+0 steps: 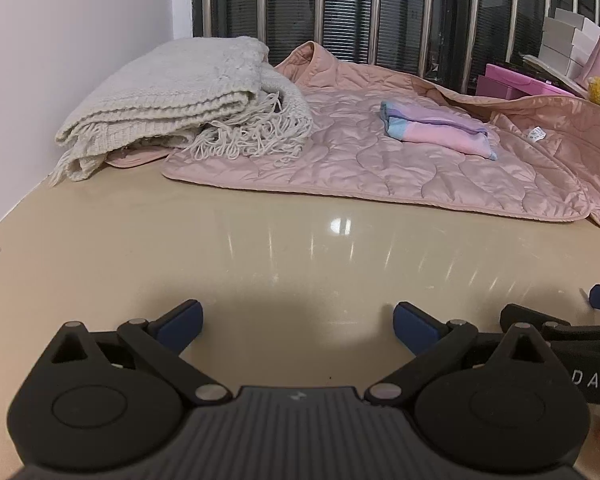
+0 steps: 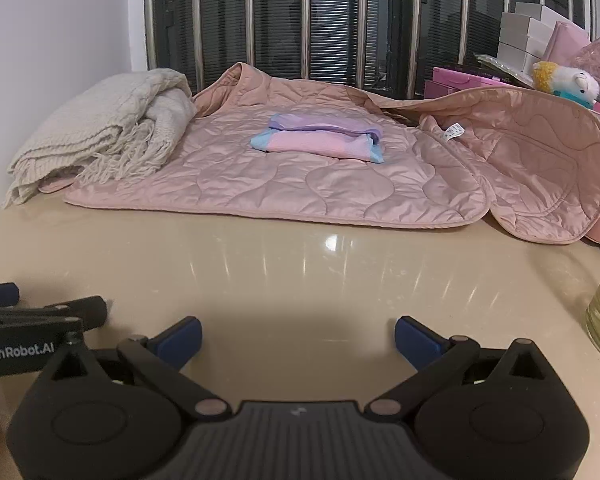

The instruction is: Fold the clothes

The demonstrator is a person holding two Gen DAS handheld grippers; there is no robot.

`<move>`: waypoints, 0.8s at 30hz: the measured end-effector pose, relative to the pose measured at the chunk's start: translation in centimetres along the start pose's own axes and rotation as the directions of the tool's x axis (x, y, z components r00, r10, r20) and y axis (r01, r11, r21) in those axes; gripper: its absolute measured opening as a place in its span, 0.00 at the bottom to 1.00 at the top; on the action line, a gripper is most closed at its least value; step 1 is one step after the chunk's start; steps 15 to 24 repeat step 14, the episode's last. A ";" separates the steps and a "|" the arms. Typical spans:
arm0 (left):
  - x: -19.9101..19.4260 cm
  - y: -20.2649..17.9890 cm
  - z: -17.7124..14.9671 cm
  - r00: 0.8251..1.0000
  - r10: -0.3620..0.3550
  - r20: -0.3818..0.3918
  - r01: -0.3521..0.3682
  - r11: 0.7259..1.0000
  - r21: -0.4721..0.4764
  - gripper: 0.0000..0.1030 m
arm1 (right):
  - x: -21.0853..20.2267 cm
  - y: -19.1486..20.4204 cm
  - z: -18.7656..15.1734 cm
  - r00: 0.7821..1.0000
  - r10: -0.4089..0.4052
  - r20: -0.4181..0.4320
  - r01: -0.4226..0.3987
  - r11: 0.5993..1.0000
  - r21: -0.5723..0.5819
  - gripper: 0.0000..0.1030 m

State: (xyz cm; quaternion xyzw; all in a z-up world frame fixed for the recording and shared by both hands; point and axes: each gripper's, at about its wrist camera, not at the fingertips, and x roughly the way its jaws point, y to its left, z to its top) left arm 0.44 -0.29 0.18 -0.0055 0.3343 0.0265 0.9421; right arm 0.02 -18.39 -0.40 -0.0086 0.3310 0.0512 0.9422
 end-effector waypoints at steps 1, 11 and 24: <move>0.0 0.0 0.0 1.000 0.004 -0.001 -0.004 1.000 -0.002 0.99 | 0.0 0.0 0.0 1.000 -0.001 0.000 0.001 1.000 0.001 1.00; 0.2 0.0 0.1 1.000 0.011 -0.004 -0.011 1.000 -0.003 0.99 | 0.1 0.1 0.0 1.000 -0.007 -0.001 0.007 1.000 0.006 1.00; 0.1 0.1 0.1 1.000 0.006 -0.003 -0.006 1.000 0.001 0.99 | 0.0 0.0 0.0 1.000 -0.002 0.000 0.002 1.000 0.002 1.00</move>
